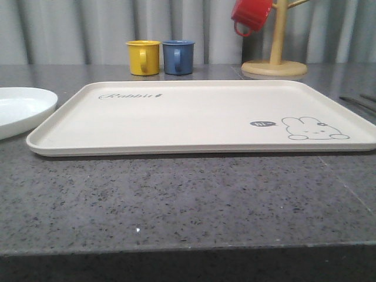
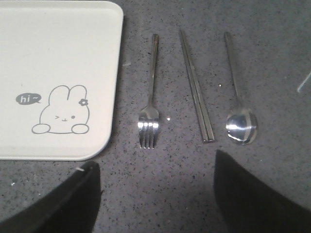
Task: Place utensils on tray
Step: 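Grasp the white plate rim with the left gripper and lift it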
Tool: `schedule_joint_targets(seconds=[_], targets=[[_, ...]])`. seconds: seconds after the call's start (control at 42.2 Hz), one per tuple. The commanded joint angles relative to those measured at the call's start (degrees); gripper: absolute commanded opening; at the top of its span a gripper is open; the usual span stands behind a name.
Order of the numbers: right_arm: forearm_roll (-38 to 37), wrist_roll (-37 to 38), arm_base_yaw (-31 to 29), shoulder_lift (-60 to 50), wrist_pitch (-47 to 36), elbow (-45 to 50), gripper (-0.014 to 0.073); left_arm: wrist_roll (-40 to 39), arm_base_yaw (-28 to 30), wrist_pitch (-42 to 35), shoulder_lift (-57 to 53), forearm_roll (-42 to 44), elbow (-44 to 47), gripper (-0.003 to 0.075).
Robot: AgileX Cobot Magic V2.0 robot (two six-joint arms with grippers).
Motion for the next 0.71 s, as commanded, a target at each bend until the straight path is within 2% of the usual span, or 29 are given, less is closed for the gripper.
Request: schedule_joint_targets(seconds=[0.0,0.119,0.261,0.546,0.688], targets=[[-0.2,-0.8,-0.2,0.3,-3.5,-1.5,0.0522,1.0,3.9,-2.2,3.0,-3.3,-3.5,0.0461],[-0.2,-0.8,-0.2,0.3,-3.5,-1.5,0.0522,9.6,8.9,-3.7,7.4,-15.1,-4.5,0.0461],[-0.2,-0.8,-0.2,0.3,-3.5,-1.5,0.0522,15.8,12.0,-4.0,12.7,-26.1,-5.2,0.0461],[-0.2,-0.8,-0.2,0.3,-3.5,-1.5,0.0522,18.3,12.0,-6.7,18.7,-29.6,-5.3,0.0456],[-0.2,-0.8,-0.2,0.3,-3.5,-1.5,0.0522,18.3,12.0,-7.5,20.2,-29.6,-5.3,0.0358]])
